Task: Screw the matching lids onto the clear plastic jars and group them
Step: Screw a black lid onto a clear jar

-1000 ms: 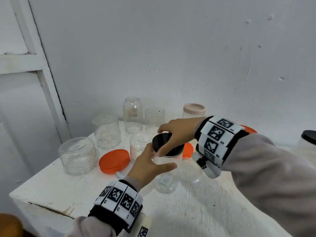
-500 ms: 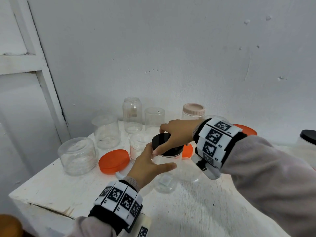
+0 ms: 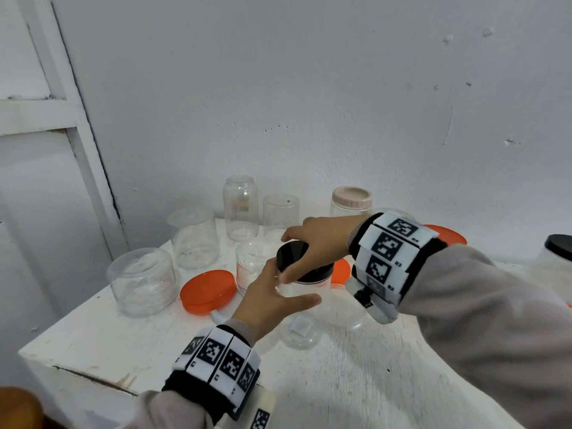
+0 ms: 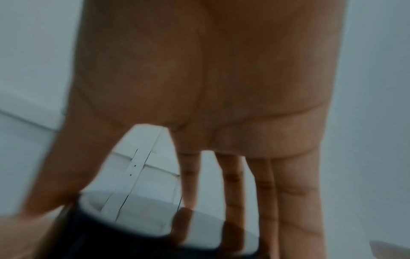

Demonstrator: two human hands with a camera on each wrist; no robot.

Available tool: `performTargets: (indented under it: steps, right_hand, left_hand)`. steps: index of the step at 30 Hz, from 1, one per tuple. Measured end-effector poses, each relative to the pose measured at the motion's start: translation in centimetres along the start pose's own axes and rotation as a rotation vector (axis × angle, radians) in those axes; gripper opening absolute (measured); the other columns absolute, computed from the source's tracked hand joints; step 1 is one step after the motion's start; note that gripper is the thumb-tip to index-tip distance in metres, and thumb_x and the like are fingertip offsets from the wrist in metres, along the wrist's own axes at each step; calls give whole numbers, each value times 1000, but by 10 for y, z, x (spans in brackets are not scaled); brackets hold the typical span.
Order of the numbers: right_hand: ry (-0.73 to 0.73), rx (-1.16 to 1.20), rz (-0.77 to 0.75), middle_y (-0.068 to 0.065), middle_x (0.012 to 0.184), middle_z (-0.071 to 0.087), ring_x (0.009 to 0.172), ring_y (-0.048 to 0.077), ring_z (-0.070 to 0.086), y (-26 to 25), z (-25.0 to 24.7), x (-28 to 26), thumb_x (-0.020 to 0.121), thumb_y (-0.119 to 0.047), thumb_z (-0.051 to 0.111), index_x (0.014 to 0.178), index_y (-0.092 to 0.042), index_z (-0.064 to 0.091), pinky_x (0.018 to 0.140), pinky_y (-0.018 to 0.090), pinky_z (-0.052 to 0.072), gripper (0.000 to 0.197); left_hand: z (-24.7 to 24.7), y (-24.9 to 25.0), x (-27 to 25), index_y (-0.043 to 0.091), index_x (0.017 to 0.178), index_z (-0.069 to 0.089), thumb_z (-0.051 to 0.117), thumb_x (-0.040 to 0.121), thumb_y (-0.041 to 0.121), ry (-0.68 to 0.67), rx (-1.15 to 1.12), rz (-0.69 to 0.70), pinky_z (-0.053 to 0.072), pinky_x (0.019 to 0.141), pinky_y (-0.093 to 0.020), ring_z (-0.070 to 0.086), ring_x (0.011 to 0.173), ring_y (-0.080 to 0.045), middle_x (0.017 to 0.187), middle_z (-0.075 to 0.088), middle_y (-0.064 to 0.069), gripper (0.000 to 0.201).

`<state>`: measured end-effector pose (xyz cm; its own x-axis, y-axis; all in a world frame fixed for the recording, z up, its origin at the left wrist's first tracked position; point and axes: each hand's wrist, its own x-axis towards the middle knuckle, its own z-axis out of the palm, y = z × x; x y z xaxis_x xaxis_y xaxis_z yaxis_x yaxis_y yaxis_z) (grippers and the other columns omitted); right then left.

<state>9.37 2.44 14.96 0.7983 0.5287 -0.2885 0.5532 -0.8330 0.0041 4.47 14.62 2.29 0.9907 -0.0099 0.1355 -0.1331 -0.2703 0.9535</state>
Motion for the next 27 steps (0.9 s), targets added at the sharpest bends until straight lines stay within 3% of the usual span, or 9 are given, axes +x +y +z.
performTargets:
  steps: [2, 4, 8, 11, 13, 15, 18, 24, 27]
  right_hand:
    - [-48, 50, -70, -8, 137, 36, 124, 18, 41, 1, -5, -3, 75, -56, 70, 142, -46, 29, 101, 41, 43, 79]
    - [-55, 62, -115, -10, 133, 37, 124, 17, 41, 2, -7, -5, 77, -48, 72, 137, -48, 36, 100, 42, 44, 70]
    - [-8, 32, -74, -7, 126, 41, 114, 19, 48, -1, -1, -2, 79, -60, 64, 134, -40, 41, 94, 39, 47, 62]
    - [52, -50, -10, -2, 126, 43, 109, 21, 50, -5, 4, 2, 80, -73, 51, 136, -34, 39, 88, 37, 47, 70]
    - [30, -28, -6, -3, 130, 42, 113, 21, 49, -4, 3, 1, 79, -72, 54, 139, -36, 35, 91, 38, 47, 73]
    - [-42, 41, -47, -6, 133, 38, 119, 19, 45, -2, -2, -4, 78, -58, 66, 140, -43, 31, 98, 41, 45, 73]
    - [-74, 89, -112, -10, 134, 38, 122, 18, 43, 1, -8, -9, 78, -38, 73, 134, -46, 39, 98, 41, 46, 66]
    - [28, 39, -70, -7, 123, 43, 113, 16, 46, 0, -2, -6, 80, -62, 61, 138, -37, 41, 93, 34, 45, 66]
    - [53, -8, -22, -3, 128, 44, 112, 18, 49, -2, 1, -4, 79, -70, 55, 138, -35, 39, 91, 34, 46, 70]
  left_hand:
    - [0, 0, 0, 39, 126, 39, 85, 67, 35, 9, 9, 3, 36, 83, -11, 47, 107, 8, 116, 50, 28, 76]
    - [0, -1, 1, 39, 127, 38, 85, 66, 35, 14, 7, 3, 35, 88, -14, 46, 107, 7, 116, 49, 28, 77]
    - [0, -2, 1, 42, 122, 38, 85, 67, 36, 5, 14, 8, 36, 78, -8, 45, 103, 14, 111, 48, 33, 73]
    - [0, -3, 1, 36, 131, 43, 84, 68, 36, -7, 7, 10, 37, 88, -16, 45, 108, 9, 118, 46, 33, 76]
    - [0, -3, 1, 36, 129, 43, 84, 67, 37, -4, 14, 11, 36, 88, -15, 45, 111, 5, 118, 46, 32, 75]
    - [0, -2, 1, 40, 125, 39, 85, 66, 37, 4, 16, 10, 36, 86, -13, 46, 110, 6, 116, 48, 30, 75]
    - [1, -2, 1, 40, 125, 38, 85, 66, 35, 13, -2, 6, 34, 92, -17, 45, 113, 2, 117, 48, 29, 76]
    - [1, -2, 1, 42, 125, 37, 85, 67, 36, 9, 9, 9, 34, 91, -18, 45, 109, 7, 115, 47, 32, 76]
    - [1, -3, 1, 39, 128, 39, 85, 67, 35, 6, 1, 8, 35, 91, -18, 45, 111, 6, 119, 49, 28, 76]
